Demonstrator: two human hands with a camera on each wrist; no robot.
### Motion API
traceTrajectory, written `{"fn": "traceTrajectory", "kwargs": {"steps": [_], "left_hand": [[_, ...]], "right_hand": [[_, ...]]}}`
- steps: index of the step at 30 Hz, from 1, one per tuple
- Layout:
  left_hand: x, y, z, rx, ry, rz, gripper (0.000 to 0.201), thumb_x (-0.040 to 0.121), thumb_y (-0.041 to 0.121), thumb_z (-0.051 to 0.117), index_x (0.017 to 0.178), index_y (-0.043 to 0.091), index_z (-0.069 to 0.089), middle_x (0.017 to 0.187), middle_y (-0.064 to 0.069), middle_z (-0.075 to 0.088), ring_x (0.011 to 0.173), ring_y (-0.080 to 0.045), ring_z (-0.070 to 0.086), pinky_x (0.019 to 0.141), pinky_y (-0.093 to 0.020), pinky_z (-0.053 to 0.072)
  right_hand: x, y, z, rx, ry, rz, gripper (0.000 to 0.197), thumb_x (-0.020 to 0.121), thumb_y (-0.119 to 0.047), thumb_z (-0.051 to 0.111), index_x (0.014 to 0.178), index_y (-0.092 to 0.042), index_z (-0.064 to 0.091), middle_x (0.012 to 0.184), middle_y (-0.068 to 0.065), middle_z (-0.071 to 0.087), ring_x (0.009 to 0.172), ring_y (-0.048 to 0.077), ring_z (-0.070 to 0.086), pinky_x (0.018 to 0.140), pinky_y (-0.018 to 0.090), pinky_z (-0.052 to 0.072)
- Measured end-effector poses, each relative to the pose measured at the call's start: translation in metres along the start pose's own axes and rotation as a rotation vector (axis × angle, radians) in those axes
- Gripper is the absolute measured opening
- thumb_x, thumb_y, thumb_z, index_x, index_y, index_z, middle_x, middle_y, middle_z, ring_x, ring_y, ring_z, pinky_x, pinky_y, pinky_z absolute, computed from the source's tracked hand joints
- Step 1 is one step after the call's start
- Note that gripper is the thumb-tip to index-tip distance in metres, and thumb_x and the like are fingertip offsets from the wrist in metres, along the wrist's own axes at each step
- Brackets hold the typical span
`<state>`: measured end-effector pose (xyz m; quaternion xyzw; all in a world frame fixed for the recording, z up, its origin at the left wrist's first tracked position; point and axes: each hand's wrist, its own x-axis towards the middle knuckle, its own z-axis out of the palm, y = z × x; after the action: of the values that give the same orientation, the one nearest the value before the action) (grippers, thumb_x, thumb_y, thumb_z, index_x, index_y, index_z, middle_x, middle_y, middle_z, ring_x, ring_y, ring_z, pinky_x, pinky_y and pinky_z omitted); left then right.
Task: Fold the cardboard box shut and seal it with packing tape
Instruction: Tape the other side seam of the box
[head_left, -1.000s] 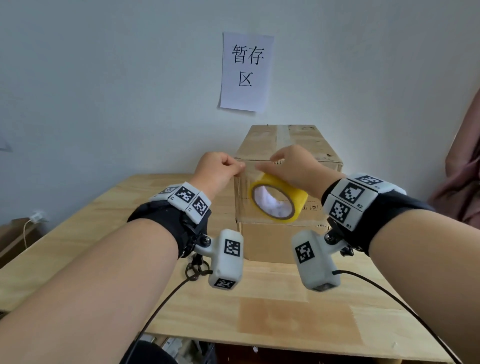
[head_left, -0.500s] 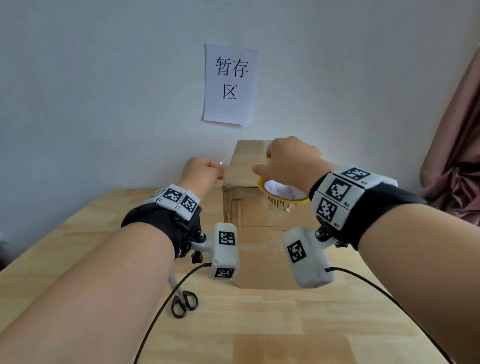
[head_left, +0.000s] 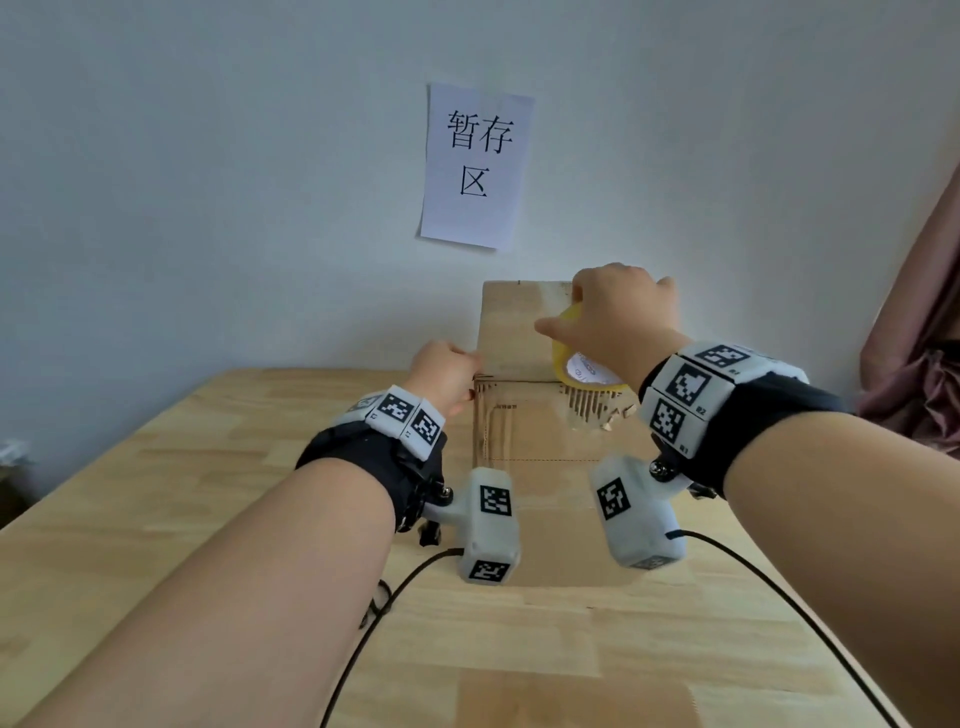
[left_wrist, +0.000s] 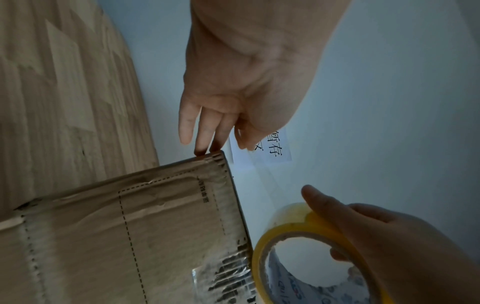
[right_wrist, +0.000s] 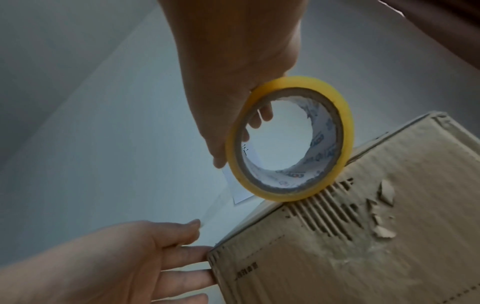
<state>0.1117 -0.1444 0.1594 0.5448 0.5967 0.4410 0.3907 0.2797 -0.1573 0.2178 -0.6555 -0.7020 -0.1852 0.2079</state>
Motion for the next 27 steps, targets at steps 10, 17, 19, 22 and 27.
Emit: {"fn": "traceTrajectory", "kwargs": {"steps": [10,17,19,22,27], "left_hand": [[0.006,-0.009,0.000,-0.018,0.103,0.028,0.018,0.096,0.012,0.044,0.079,0.008,0.050,0.097,-0.015,0.057,0.093,-0.032,0.064,0.084,-0.040,0.054],[0.017,-0.021,0.000,-0.147,0.128,0.014,0.026,0.096,0.008,0.042,0.119,-0.002,0.047,0.117,-0.019,0.058,0.090,-0.026,0.064,0.065,-0.024,0.052],[0.016,-0.022,-0.002,-0.132,0.124,0.028,0.022,0.096,0.009,0.041,0.116,0.000,0.048,0.115,-0.018,0.059,0.087,-0.024,0.063,0.063,-0.023,0.050],[0.013,-0.020,-0.009,-0.031,0.108,0.090,0.015,0.096,0.009,0.040,0.106,0.002,0.050,0.107,-0.015,0.064,0.086,-0.022,0.066,0.063,-0.024,0.050],[0.013,-0.023,-0.036,0.071,0.149,0.077,0.017,0.094,0.010,0.041,0.102,0.001,0.053,0.094,-0.014,0.071,0.084,-0.025,0.069,0.071,-0.036,0.053]], "right_hand": [[-0.008,-0.005,0.014,0.460,0.095,0.072,0.033,0.086,-0.030,0.049,0.109,-0.010,0.063,0.109,0.010,0.060,0.101,0.029,0.054,0.088,0.036,0.042],[-0.011,-0.001,0.023,0.701,-0.068,0.360,0.079,0.074,-0.065,0.065,0.133,-0.020,0.039,0.130,0.006,0.041,0.109,0.022,0.048,0.079,0.033,0.041],[-0.011,-0.003,0.022,0.687,-0.072,0.350,0.075,0.076,-0.061,0.065,0.130,-0.016,0.040,0.125,0.007,0.045,0.099,0.020,0.049,0.070,0.029,0.037],[-0.006,-0.009,0.017,0.590,-0.121,0.318,0.065,0.077,-0.057,0.063,0.121,-0.014,0.043,0.118,0.008,0.043,0.090,0.023,0.050,0.064,0.029,0.040],[-0.001,-0.020,0.007,0.275,-0.160,0.234,0.065,0.074,-0.054,0.066,0.121,-0.016,0.044,0.116,0.007,0.040,0.101,0.033,0.050,0.075,0.041,0.047]]}}
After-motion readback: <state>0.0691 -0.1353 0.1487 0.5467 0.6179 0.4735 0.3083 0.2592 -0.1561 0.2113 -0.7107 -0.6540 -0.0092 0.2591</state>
